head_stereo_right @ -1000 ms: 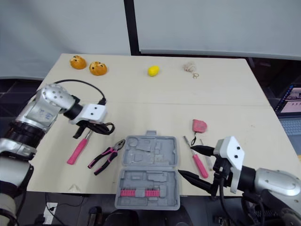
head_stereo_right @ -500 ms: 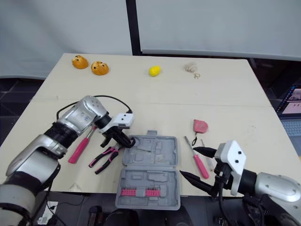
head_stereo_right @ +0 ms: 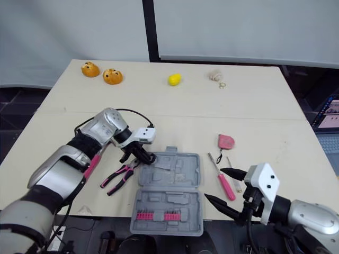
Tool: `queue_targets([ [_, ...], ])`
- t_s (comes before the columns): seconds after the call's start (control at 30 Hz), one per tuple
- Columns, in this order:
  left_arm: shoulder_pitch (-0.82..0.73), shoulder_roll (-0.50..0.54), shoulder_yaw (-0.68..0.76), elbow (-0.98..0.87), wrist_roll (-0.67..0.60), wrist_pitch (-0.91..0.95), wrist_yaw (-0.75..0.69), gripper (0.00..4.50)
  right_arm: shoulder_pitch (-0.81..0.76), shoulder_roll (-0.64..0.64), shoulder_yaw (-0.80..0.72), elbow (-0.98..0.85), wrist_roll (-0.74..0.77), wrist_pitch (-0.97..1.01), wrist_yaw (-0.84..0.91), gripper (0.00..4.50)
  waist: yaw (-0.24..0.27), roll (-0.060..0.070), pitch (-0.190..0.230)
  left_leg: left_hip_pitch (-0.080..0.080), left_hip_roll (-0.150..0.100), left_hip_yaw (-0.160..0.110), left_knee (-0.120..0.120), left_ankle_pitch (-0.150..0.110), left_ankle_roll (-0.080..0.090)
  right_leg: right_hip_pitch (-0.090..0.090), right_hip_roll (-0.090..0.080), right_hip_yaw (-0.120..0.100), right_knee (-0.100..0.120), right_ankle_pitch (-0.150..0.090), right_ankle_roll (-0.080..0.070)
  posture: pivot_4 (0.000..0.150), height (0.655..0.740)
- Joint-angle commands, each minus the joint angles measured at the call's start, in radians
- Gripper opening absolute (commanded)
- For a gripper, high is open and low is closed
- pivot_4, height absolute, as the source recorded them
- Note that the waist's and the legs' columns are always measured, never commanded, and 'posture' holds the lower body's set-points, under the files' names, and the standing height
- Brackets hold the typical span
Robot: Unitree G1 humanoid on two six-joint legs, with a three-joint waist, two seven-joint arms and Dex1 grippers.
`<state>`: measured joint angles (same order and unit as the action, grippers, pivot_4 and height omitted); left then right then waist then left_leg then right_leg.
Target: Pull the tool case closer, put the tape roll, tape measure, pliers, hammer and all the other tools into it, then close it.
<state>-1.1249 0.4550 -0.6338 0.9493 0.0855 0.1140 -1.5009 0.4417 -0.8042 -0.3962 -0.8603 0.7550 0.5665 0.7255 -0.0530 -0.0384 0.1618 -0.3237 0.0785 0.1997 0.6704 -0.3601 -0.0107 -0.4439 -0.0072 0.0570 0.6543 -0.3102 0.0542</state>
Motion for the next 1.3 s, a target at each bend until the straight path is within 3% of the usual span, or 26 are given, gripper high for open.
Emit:
queue_targets([
  [0.03,-0.028,-0.008,0.027,0.004,0.014,-0.013,-0.111,0.02,0.005,0.011,-0.004,-0.01,-0.004,-0.028,0.019,4.5,0.0,0.0,0.0,0.0,0.0,0.0,0.0,0.0,0.0,0.0,0.0,0.0,0.0,0.0,0.0,0.15,0.74],
  [0.53,-0.025,-0.037,0.061,0.062,0.079,-0.034,-0.074,0.02,0.017,0.021,-0.012,0.006,-0.015,-0.047,0.024,4.5,0.0,0.0,0.0,0.0,0.0,0.0,0.0,0.0,0.0,0.0,0.0,0.0,0.0,0.0,0.0,0.15,0.74],
  [0.63,-0.021,-0.032,0.08,0.042,0.077,-0.036,-0.058,1.02,0.019,0.022,-0.013,0.008,-0.019,-0.05,0.026,4.5,0.0,0.0,0.0,0.0,0.0,0.0,0.0,0.0,0.0,0.0,0.0,0.0,0.0,0.0,0.0,0.15,0.74],
  [0.8,0.015,0.048,0.164,-0.13,0.018,0.0,-0.069,3.44,0.025,0.024,-0.026,0.003,-0.016,-0.049,0.029,4.5,-0.002,0.0,0.0,0.0,0.002,0.0,0.0,0.0,0.0,0.0,0.0,0.0,0.0,0.0,0.0,0.15,0.74],
  [0.97,0.173,0.108,0.326,-0.319,-0.159,-0.057,-0.071,3.44,0.035,0.026,-0.038,0.012,-0.019,-0.058,0.038,4.5,-0.002,0.001,-0.001,0.002,0.004,0.001,-0.002,0.0,-0.001,0.0,0.0,0.0,0.002,0.0,-0.001,0.15,0.74],
  [1.2,0.361,0.044,0.507,-0.27,-0.265,-0.169,0.105,3.44,0.019,0.021,-0.029,0.026,-0.009,-0.057,0.041,4.5,0.004,0.001,-0.001,0.001,0.004,0.001,0.003,0.0,0.0,0.0,-0.001,-0.001,0.003,0.0,0.0,0.15,0.74],
  [1.3,0.394,0.032,0.511,-0.234,-0.237,-0.19,0.155,2.15,0.009,0.017,-0.028,0.031,-0.001,-0.05,0.045,4.5,0.007,0.001,-0.001,0.001,0.003,0.0,0.005,0.0,0.0,0.001,-0.001,-0.001,0.003,0.0,0.0,0.15,0.74],
])
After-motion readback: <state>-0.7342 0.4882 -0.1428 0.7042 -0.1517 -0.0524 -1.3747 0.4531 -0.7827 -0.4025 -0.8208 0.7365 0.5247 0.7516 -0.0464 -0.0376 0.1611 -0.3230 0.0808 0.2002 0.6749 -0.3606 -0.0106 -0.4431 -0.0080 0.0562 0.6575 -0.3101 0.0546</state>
